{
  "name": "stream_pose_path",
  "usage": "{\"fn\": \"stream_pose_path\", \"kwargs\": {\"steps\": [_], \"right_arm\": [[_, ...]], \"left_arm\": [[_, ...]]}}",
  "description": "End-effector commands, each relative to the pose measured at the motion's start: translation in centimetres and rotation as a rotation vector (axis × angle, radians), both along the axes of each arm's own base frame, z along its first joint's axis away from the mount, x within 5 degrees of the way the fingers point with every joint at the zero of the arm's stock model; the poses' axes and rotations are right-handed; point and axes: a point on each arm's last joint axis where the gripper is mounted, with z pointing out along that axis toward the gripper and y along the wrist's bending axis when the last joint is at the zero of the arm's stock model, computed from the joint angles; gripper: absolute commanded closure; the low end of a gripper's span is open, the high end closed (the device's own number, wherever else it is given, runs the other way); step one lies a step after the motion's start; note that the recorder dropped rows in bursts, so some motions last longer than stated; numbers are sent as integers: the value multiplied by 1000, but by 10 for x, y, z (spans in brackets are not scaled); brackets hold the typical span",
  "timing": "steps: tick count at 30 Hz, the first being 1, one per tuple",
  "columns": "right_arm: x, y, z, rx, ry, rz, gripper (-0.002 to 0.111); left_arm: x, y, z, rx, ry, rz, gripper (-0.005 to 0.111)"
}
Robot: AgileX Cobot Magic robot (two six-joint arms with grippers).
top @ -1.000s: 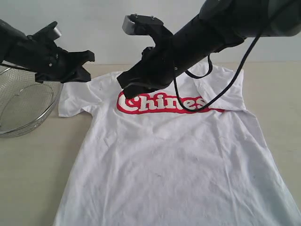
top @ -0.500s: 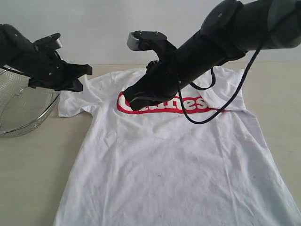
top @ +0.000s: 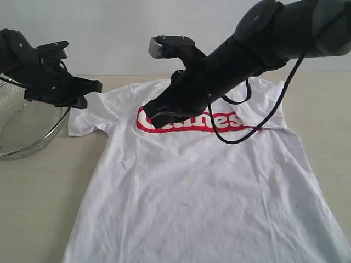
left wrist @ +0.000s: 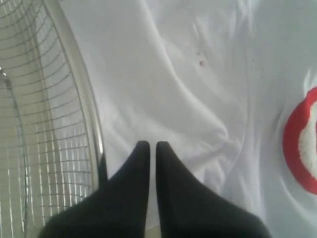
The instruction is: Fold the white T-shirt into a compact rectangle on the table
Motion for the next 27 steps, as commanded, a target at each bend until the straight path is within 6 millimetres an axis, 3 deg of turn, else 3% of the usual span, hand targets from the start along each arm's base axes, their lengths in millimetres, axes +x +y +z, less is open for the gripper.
{"fn": "stream_pose_path", "kwargs": {"steps": [1,17,27], "right_arm": [[0,0,0,-3,-8,2,108],[2,0,0,-5,-23,-11,108],[2,0,0,-2,-26,-14,108]], "left_arm": [[2,1,3,4,-18,11,102],[2,24,1,77,10,80,102],[0,27,0,71,36,91,102]]}}
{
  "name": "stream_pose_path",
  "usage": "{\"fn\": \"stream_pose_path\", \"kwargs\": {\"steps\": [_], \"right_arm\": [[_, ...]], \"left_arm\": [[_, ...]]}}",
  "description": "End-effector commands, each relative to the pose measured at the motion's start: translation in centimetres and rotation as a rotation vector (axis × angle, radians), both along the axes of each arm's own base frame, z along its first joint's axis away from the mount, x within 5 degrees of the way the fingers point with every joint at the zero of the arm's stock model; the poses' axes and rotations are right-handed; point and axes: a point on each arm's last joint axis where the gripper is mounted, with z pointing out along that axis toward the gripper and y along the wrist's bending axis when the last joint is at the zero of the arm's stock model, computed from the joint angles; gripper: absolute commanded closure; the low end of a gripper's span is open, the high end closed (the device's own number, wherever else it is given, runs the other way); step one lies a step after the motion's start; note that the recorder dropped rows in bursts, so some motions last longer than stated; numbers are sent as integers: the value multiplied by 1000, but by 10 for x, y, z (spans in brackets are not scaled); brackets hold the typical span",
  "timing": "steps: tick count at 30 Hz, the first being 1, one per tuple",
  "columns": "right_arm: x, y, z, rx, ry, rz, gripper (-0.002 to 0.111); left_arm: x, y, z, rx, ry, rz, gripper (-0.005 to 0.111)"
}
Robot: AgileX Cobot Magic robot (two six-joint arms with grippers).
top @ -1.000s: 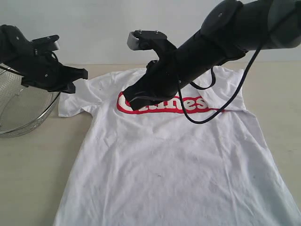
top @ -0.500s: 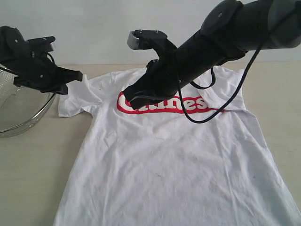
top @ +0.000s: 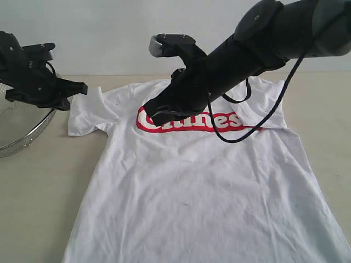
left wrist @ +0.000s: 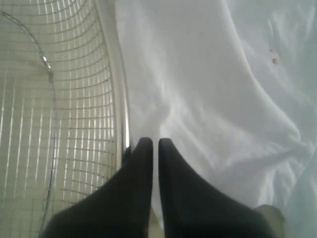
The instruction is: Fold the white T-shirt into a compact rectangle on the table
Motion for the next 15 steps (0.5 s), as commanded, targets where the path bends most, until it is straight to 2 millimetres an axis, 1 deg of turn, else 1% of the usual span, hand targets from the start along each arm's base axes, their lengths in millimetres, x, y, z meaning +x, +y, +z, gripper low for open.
{"fn": "stream_pose_path", "kwargs": {"steps": [1,3,5,6,7,8,10,15], "right_arm": [[0,0,0,1,-9,-1,108],[0,0,0,3,-8,-2,108],[0,0,0,5,-9,-4,108],[1,0,0,4,-11,-5,108],[1,0,0,4,-11,-5,108],[1,0,0,4,-11,-5,108],[1,0,0,6,-10,-6,108],[1,1,0,8,-8,-6,108]], "left_arm": [[-1,0,1,-13,28,10,101],[-4,-2,0,10,49,-34,93],[-5,-3,-1,21,69,-56,80],[-6,-5,-1,20,78,-60,71],[-7,-8,-2,16,83,-63,63],[-8,-10,-2,11,91,-62,60],[-9,-16,-4,8,103,-68,60],[-11,-29,-20,-5,157,-76,61]]}}
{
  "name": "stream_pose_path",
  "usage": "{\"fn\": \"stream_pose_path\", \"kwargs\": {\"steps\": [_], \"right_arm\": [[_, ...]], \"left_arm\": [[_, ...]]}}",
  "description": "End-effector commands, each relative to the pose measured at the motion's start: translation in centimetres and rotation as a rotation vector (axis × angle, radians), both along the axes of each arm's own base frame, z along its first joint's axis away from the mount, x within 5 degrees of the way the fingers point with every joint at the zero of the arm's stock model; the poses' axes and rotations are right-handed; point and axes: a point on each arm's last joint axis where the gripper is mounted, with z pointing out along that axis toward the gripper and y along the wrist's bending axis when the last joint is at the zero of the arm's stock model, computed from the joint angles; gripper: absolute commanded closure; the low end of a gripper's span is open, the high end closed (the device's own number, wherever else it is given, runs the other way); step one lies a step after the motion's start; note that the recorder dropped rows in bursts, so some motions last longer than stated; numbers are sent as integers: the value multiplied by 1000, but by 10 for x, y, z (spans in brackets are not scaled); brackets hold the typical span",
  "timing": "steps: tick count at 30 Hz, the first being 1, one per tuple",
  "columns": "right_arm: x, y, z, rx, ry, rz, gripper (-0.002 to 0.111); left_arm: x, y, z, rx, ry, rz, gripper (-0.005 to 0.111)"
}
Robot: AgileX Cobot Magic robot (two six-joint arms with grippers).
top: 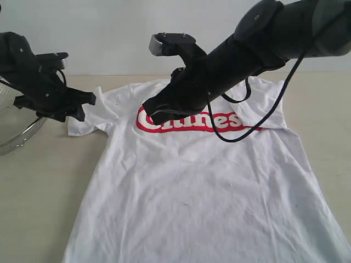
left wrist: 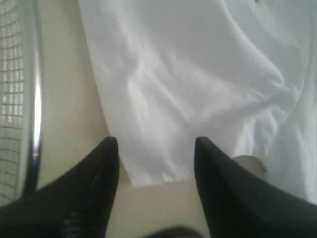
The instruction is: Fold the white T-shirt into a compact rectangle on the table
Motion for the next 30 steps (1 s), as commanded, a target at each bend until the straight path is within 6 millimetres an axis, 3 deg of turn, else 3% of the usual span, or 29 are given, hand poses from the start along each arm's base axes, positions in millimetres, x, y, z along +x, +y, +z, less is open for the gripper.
{"fn": "stream_pose_path", "kwargs": {"steps": [1,16,25,27,28,30], "right_arm": [[0,0,0,1,-4,2,108],[-1,1,0,1,0,8,108],[-1,1,-1,1,3,11,108],[0,0,0,0,-5,7,108],[0,0,0,0,-6,5,108],[0,0,0,0,-8,3,108]], "left_arm": [[-2,-11,-14,-16,54,4,61],[0,-13,-23,-36,65,59,61],[-2,-13,-54,-37,147,91,61],[-2,-13,-55,-37,147,91,72],[-2,-13,-55,-38,143,92,85],[-1,-13,-55,-43,138,96,96]]}}
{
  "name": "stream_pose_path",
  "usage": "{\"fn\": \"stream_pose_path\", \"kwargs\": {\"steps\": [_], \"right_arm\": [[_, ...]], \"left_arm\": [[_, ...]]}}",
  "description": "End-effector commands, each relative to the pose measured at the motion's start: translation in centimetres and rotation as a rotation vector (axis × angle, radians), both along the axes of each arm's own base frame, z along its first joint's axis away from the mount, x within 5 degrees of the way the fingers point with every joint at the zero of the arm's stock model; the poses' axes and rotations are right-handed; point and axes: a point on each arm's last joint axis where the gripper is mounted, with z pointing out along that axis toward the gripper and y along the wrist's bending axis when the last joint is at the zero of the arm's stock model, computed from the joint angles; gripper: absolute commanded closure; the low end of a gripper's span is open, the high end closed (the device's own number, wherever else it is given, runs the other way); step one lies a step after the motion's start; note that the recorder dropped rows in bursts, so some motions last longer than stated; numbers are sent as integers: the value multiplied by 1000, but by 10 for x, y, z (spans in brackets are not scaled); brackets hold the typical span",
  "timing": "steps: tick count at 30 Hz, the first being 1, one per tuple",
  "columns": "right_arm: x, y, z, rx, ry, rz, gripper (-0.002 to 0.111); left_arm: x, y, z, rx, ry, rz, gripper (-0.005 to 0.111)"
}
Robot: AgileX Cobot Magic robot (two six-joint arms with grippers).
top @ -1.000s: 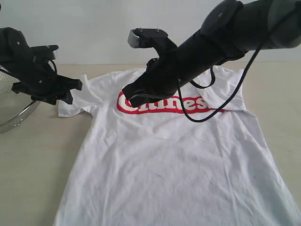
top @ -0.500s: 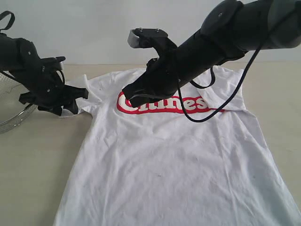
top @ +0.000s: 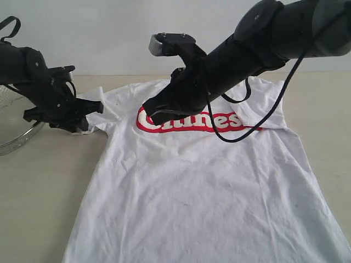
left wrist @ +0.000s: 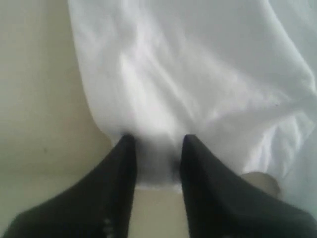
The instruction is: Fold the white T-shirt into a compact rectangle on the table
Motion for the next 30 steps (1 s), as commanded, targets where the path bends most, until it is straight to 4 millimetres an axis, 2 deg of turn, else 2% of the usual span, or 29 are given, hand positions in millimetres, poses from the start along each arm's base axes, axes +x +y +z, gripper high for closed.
{"fn": "stream_pose_path", "kwargs": {"steps": [1,4,10,13,19,30], "right_arm": [[0,0,0,0,-8,1,108],[0,0,0,0,-8,1,108],[0,0,0,1,-8,-2,108],[0,0,0,1,-8,-2,108],[1,0,0,0,-11,-5,108],[0,0,0,2,-5,-6,108]], "left_arm": [[-5,-3,-22,-16,62,22,98],[-3,-5,-20,-49,40,53,98],[0,-23,-17,-57,-26,23,102],[1,-23,-14,-58,-38,24,102],[3,-23,17,-62,-124,15,102],[4,-23,24,-61,-153,10,102]]}}
